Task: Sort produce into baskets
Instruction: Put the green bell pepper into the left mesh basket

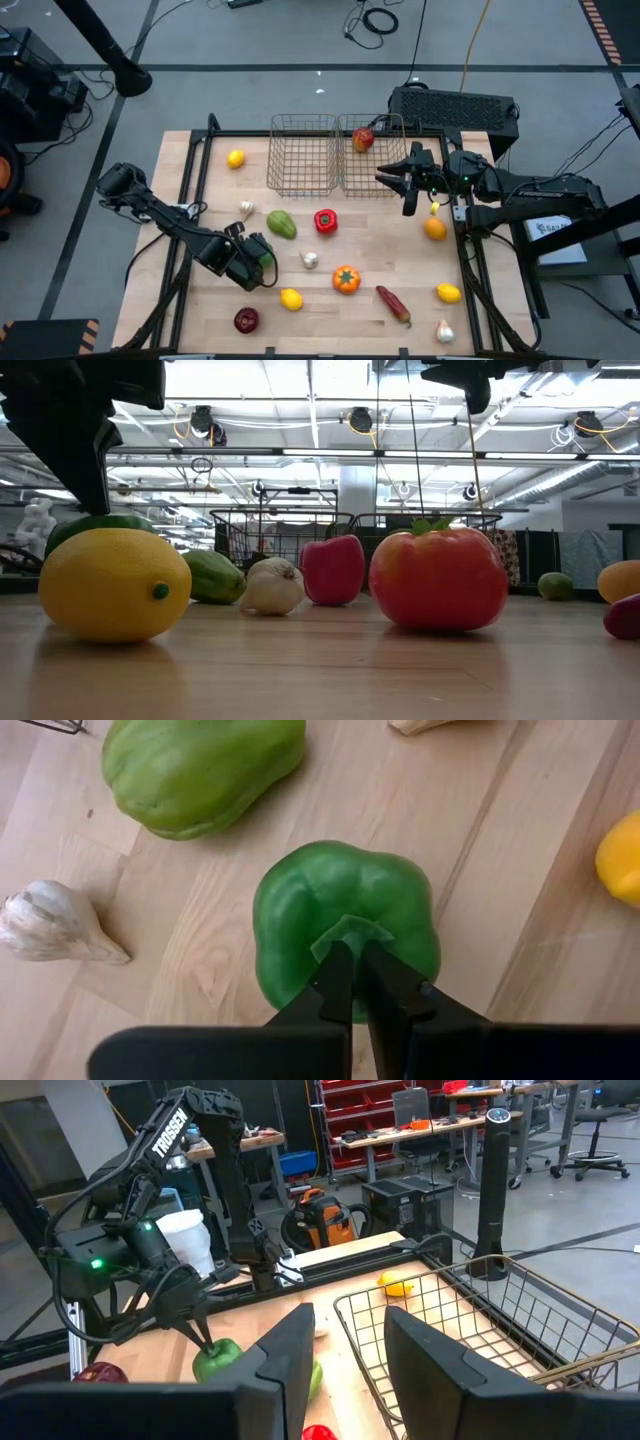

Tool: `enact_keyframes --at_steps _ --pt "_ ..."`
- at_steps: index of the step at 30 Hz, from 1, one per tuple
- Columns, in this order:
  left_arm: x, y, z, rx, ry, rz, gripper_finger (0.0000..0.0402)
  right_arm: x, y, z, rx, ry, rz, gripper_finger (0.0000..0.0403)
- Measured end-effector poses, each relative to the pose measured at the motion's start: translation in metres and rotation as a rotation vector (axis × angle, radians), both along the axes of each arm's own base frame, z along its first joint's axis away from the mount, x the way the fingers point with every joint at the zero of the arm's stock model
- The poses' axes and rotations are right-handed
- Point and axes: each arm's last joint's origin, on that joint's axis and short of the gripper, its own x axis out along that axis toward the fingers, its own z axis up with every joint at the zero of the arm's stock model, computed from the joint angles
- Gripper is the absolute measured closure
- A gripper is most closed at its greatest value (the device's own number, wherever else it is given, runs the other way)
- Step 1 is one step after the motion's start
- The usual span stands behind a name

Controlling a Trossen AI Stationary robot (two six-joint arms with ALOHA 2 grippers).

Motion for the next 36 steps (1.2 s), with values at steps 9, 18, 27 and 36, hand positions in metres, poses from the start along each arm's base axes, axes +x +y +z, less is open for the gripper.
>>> enact_keyframes --at_steps 9,18,27,36 --pt "0.0001 0.0002 -0.0001 0.009 -0.009 0.014 0.0361 0.0000 0.0000 0.0000 -0.001 0.000 0.000 0.0287" --pt "-0.0010 -0.0005 -0.0015 -0.033 0.013 0.048 0.0291 0.0000 0.0000 0.0000 -0.004 0.001 0.000 0.0287" --pt "-0.0023 -0.0007 -0.0016 -0.055 0.040 0.045 0.0298 0.0000 0.0000 0.0000 -0.004 0.001 0.001 0.0287" --pt "-0.0063 0.0017 -0.0020 -0.028 0.081 0.045 0.0377 0.0000 0.0001 0.0000 -0.018 0.004 0.002 0.0287"
